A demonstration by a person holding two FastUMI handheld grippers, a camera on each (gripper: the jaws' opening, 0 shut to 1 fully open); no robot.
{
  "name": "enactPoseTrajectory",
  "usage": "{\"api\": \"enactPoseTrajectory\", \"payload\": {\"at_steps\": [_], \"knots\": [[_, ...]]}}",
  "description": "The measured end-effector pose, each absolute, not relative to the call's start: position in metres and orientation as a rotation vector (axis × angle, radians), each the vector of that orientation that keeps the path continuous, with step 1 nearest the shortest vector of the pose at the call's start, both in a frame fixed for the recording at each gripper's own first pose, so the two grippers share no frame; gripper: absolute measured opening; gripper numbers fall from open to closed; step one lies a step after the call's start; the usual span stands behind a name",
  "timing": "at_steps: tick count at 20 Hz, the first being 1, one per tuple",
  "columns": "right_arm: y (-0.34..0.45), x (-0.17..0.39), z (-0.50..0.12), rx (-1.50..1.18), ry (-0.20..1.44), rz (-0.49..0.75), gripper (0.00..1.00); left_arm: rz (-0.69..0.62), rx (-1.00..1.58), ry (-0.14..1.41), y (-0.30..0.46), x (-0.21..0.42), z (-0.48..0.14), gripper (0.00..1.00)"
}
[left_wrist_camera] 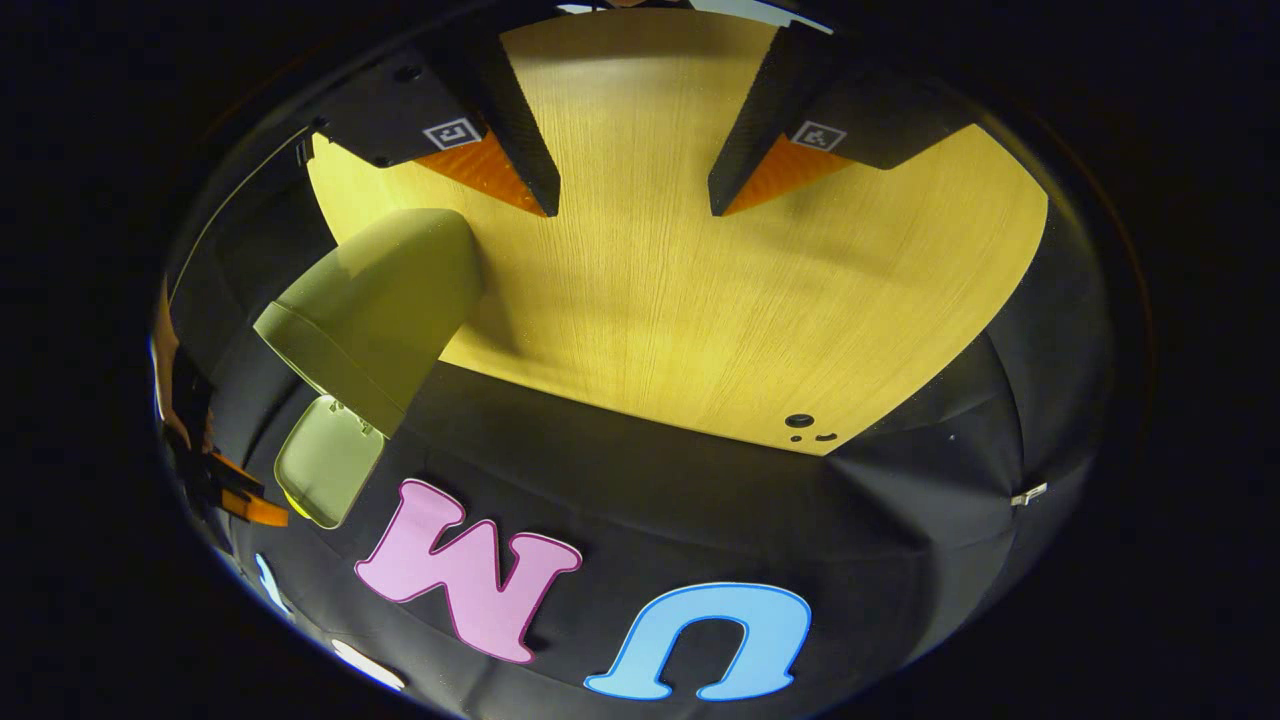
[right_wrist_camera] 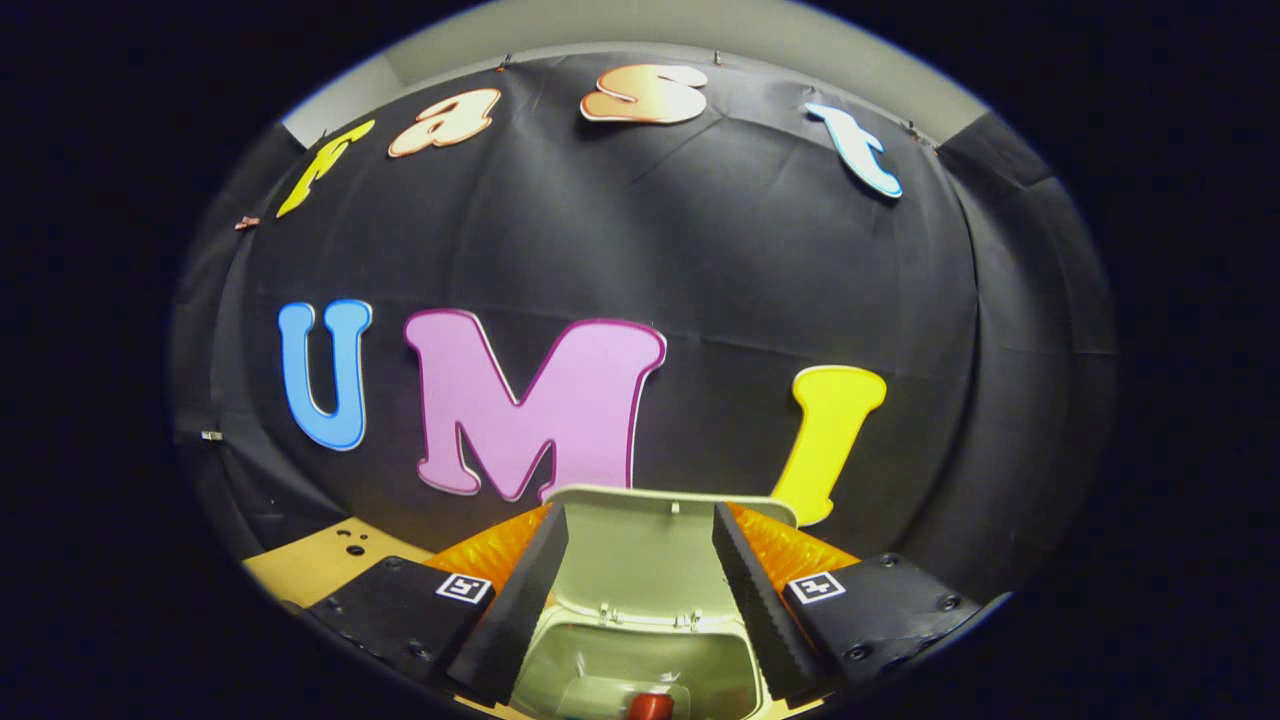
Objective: Press the lid of the desktop garbage bin to open it, pick up the crumpled paper on the desktop and throw it into the bin, then pick up the pop can on the desktop and drop it into the bin, and finally close the garbage bin lid.
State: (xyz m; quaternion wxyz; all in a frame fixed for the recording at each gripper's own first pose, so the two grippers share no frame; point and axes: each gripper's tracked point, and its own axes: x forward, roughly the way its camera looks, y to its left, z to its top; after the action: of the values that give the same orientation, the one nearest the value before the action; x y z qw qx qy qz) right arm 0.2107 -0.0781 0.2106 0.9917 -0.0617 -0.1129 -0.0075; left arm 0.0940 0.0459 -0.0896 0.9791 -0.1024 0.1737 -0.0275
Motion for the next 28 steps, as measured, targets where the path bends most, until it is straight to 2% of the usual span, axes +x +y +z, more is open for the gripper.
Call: {"api": "enactPoseTrajectory", "payload": {"at_steps": [5, 15, 21, 28], "knots": [[-0.084, 0.236, 0.230, -0.102, -0.232, -0.038, 0.92, -0.031, -0.231, 0.356, 0.053, 0.091, -0.097, 0.96], [-0.087, 0.274, 0.209, -0.089, -0.157, -0.065, 0.92, 0.031, -0.284, 0.340, 0.068, 0.079, -0.099, 0.96], [-0.083, 0.260, 0.202, -0.089, -0.132, -0.061, 0.90, 0.020, -0.290, 0.337, 0.066, 0.079, -0.098, 0.96], [-0.081, 0.213, 0.175, -0.061, -0.086, -0.058, 0.90, -0.033, -0.261, 0.365, 0.054, 0.087, -0.106, 0.96]]}}
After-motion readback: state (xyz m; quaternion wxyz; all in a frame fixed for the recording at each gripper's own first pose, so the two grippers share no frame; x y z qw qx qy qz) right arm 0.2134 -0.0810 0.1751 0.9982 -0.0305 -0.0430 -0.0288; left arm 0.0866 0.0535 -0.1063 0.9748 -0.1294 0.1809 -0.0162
